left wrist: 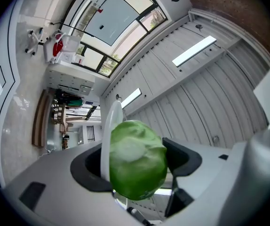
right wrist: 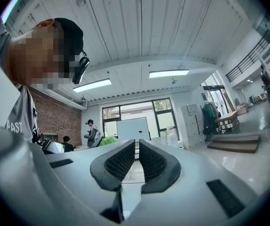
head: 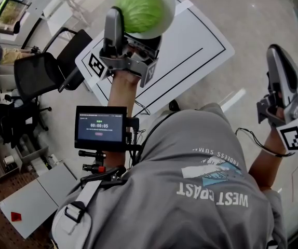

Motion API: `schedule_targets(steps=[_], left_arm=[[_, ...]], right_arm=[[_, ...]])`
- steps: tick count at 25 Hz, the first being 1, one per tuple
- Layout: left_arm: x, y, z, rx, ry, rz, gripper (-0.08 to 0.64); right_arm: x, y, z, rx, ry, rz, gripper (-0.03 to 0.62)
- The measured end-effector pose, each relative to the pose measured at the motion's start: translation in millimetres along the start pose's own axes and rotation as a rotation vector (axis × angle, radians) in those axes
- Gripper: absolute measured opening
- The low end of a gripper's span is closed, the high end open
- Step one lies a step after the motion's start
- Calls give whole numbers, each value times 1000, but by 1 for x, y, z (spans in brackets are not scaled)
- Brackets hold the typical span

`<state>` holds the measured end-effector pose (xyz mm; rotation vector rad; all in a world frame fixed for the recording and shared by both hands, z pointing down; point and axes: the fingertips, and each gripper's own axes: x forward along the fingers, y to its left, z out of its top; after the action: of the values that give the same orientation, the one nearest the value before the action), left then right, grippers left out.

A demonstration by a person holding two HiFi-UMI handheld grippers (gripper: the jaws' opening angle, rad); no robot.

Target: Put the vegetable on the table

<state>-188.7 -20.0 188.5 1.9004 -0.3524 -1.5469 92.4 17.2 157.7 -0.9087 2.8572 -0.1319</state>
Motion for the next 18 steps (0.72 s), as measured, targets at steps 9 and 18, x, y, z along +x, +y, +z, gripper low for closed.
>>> schedule_targets(steps=[9,18], left_arm=[[-12,19,11,6,-37,45,336],[-23,33,39,65,-136,71,336]], right_arm=[[12,-12,-12,31,20,17,11],[30,-28,-5,21,37,86,11]])
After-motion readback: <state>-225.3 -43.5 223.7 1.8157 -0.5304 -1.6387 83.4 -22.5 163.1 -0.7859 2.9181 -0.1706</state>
